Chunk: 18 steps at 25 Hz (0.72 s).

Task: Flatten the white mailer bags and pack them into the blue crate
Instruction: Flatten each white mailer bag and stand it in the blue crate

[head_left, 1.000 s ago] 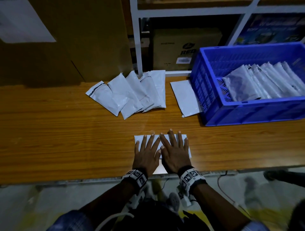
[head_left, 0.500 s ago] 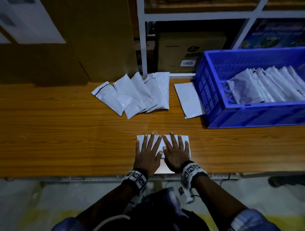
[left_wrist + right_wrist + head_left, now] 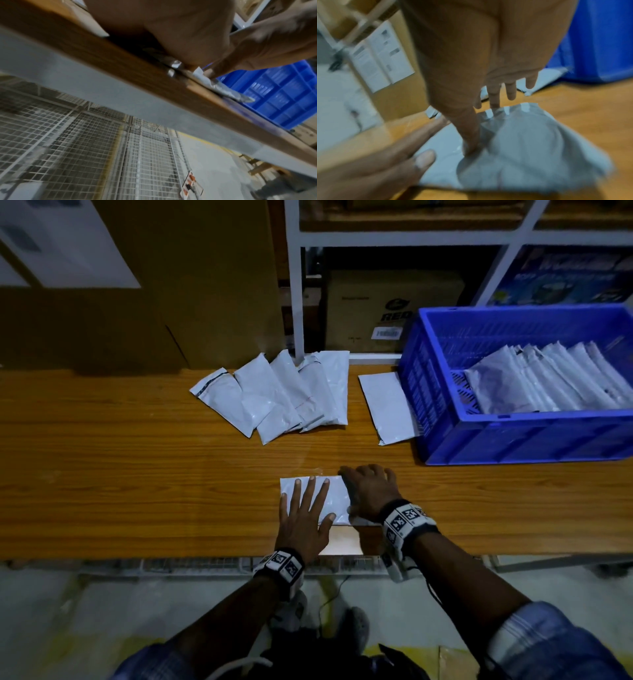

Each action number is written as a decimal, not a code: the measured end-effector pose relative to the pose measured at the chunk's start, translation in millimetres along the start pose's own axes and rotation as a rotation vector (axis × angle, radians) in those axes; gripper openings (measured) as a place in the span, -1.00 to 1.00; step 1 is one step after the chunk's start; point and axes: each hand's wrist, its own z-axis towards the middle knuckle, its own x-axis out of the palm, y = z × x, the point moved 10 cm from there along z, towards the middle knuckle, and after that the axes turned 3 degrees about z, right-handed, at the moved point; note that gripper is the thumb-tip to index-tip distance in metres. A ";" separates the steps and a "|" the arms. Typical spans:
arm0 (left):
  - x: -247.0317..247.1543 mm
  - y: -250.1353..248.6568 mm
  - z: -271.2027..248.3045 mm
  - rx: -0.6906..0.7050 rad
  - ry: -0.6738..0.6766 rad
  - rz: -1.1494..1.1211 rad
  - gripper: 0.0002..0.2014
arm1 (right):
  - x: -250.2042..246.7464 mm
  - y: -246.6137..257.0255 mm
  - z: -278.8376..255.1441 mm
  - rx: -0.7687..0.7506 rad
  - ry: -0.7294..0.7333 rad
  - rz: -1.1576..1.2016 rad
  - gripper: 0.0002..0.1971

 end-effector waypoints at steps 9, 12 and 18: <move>-94.8 -18.7 33.8 0.049 -0.193 0.065 -0.37 | -72.3 19.9 -8.9 -0.121 -0.279 0.003 -0.73; -126.9 -31.8 40.2 0.190 -0.309 0.178 -0.55 | -84.5 23.5 -18.7 -0.187 -0.358 -0.059 -0.71; -74.2 -16.5 34.2 0.182 -0.107 0.027 -0.59 | -14.1 12.3 -9.7 -0.083 -0.138 0.021 -0.34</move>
